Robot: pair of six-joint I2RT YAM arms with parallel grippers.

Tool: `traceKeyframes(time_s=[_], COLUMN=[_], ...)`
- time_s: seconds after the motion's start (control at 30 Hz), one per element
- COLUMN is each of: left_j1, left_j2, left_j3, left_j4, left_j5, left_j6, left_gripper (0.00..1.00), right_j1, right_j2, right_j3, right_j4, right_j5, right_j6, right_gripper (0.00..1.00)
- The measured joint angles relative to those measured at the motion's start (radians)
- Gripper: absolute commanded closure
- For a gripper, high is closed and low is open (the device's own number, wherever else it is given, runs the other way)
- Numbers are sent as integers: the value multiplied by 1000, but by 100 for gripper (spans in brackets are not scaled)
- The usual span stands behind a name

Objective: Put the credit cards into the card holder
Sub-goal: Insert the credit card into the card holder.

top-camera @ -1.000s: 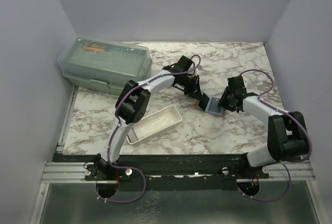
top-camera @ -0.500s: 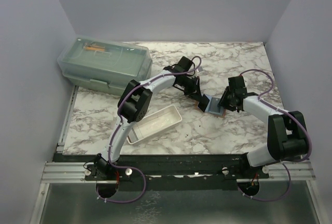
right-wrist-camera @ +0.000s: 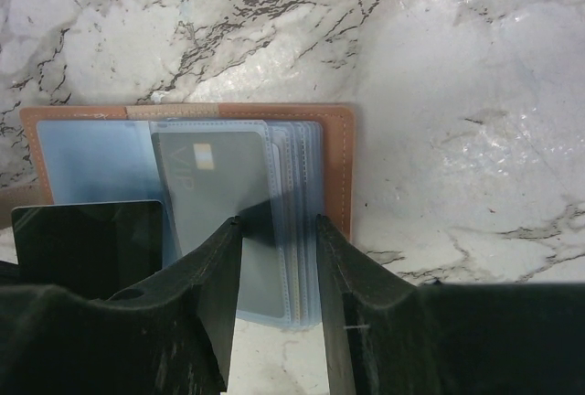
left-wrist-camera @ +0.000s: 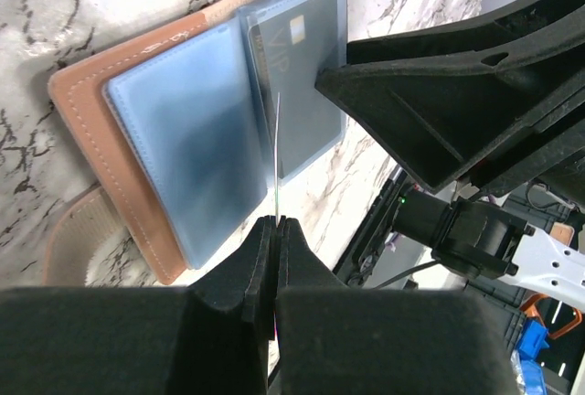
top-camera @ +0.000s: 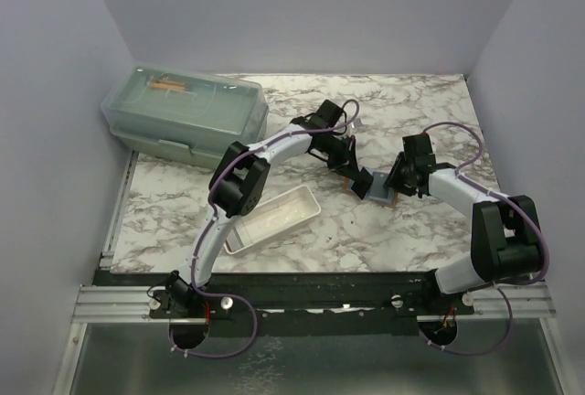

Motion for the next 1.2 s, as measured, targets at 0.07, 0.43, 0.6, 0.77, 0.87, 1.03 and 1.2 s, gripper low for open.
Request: traceKeyframes(time_s=[0.07,0.43,0.6,0.77,0.87,1.03,1.2], left_j1=[-2,-3,2,6,7,10,10], left_j2=[2,29,29,28,29,29,29], left_j3=[2,3,3,3,3,3,3], left_j4=[0,0,0,0,0,0,0], left_j5=[4,6,6,6,6,6,6], left_j6=[0,0,2,7,8,11,11], left_gripper=[100,100,100,100,100,100,100], right_j1=[0,0,0,0,0,0,0], right_j2=[1,1,1,2,2,2,3], right_j3=[0,0,0,0,0,0,2], right_j4=[2,4,4,6,7,7,6], right_j5=[-1,-3,-4,-5,-5,-6,-6], right_j6=[-2,-8,-10,-13,-14,-15,-16], right_gripper=[63,63,63,63,63,63,63])
